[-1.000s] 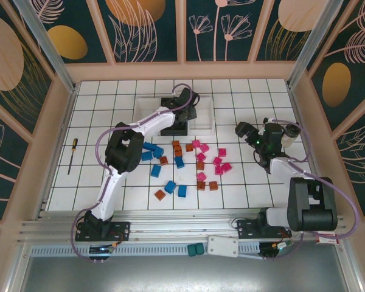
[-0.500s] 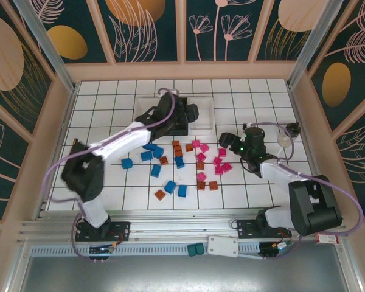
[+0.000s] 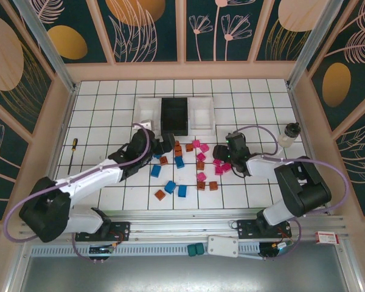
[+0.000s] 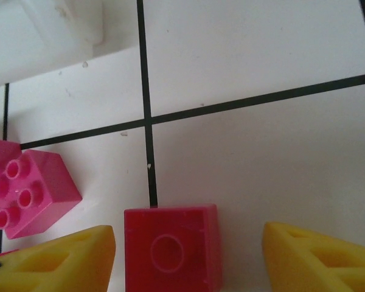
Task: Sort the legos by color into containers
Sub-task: Pick up the lego from the center of the table.
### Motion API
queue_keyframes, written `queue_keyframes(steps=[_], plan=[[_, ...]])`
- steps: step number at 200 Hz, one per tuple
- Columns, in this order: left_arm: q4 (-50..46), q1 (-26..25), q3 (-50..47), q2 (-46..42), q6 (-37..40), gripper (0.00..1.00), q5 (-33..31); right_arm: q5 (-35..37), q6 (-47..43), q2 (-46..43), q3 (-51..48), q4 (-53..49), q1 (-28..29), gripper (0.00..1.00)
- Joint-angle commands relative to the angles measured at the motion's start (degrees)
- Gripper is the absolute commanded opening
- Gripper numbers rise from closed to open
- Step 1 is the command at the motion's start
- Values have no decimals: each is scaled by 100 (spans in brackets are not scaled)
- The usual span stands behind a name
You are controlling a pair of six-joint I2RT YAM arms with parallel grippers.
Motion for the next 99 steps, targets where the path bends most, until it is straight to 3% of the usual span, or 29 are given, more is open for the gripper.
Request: queue_keyframes(steps=[1, 53, 99], plan=[[0, -13, -92, -535, -93, 98, -574, 314, -106, 169, 213, -107, 126, 60], [-439, -12, -432, -1148, -129, 99, -1423, 170, -450, 1, 469, -13, 245, 33], [-558, -14, -846, -1472, -257, 99, -1914, -516, -769, -192, 1339, 105, 309, 29]])
